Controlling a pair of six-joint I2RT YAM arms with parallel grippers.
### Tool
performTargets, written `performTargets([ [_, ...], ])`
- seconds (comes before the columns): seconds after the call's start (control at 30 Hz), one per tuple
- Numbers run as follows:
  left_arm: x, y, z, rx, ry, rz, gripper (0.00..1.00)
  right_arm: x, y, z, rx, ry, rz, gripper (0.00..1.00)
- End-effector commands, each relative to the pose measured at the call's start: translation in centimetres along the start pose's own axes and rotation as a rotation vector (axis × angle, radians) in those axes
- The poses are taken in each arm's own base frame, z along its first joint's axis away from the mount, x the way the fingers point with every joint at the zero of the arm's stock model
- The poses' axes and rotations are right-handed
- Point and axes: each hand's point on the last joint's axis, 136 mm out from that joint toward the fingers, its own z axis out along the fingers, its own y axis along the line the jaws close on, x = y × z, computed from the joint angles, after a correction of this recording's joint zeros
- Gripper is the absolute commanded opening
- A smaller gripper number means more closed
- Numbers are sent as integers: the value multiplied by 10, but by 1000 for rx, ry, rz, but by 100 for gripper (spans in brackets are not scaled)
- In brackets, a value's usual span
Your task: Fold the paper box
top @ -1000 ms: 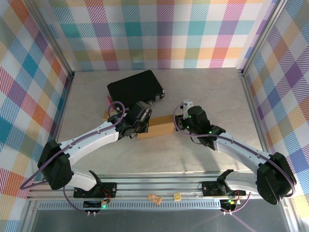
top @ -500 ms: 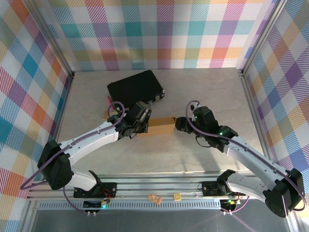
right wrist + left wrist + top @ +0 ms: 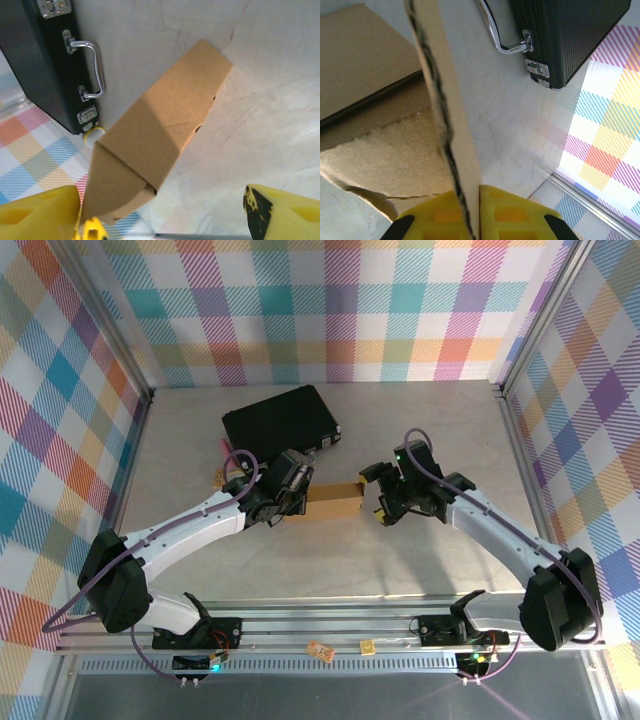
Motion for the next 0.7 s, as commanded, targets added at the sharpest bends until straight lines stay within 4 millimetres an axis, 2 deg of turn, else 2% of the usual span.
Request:
performTargets([
  [0.0,-17,19,7,-66,-59,-35,8,11,25,4,-75,83,214,85],
  [0.2,-19,17,8,-62,-61,-36,8,12,38,32,-87,144,299,83],
  [0.37,-21,14,9,-61,-63,-35,9,8,35,51,-57,158,317,80],
  [0.67,-20,14,14,-67,-56,-30,8,3,37,57,-60,130,305,70],
])
